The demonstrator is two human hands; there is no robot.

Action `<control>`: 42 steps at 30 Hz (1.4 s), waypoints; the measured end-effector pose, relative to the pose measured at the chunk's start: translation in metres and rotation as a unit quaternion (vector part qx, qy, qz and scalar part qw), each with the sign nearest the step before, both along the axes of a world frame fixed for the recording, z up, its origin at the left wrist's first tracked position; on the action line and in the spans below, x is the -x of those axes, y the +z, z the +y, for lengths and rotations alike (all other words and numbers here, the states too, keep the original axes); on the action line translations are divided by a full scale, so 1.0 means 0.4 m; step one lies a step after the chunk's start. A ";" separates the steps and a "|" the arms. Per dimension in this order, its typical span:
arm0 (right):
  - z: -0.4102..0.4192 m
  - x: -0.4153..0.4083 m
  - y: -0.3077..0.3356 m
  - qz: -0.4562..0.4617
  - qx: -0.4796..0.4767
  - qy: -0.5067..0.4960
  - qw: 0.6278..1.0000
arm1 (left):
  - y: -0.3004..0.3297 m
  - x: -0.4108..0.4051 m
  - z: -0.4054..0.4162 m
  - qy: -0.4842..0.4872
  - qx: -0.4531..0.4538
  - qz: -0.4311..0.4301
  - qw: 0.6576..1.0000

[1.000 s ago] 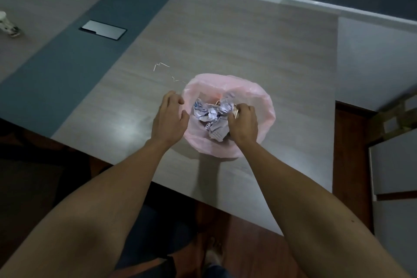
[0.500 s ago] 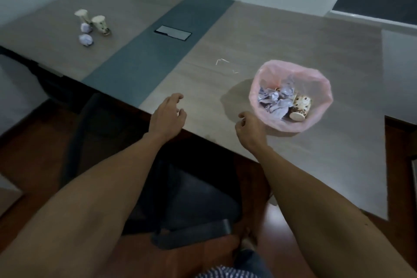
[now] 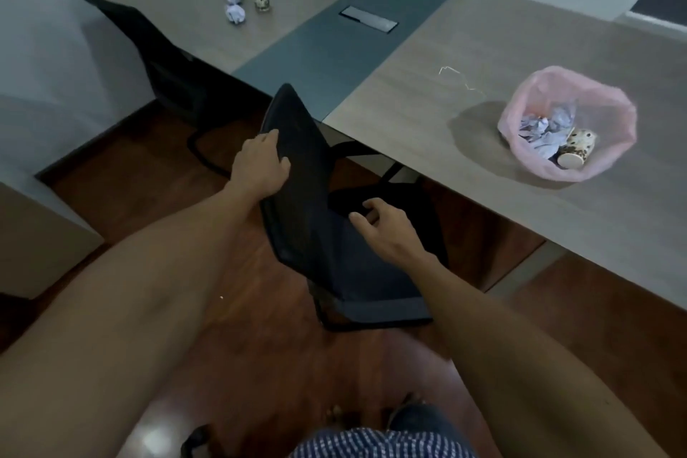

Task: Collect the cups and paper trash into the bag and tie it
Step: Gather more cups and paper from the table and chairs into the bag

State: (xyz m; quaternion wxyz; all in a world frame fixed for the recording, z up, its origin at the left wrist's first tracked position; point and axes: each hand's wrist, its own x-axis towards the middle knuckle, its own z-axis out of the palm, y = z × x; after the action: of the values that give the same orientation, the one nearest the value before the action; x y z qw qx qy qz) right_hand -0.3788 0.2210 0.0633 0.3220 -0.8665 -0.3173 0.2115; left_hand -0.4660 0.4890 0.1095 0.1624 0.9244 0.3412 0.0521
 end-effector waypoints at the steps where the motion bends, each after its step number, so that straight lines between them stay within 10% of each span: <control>1: 0.015 0.027 0.007 -0.002 0.000 0.015 1.000 | -0.013 0.019 0.008 0.003 0.007 -0.001 1.000; 26: 0.154 0.172 0.075 -0.059 0.101 0.280 0.953 | -0.064 -0.071 0.049 0.113 0.144 -0.080 0.980; 42: -0.338 -0.127 0.142 0.037 0.223 0.142 0.964 | -0.022 -0.236 -0.309 0.108 0.287 -0.051 0.950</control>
State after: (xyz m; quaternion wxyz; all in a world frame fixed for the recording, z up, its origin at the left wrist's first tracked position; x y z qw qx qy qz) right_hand -0.3279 0.0858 0.1202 0.0990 -0.8539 -0.3702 0.3523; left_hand -0.3715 0.3655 0.1009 0.4317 0.7925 0.4305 0.0158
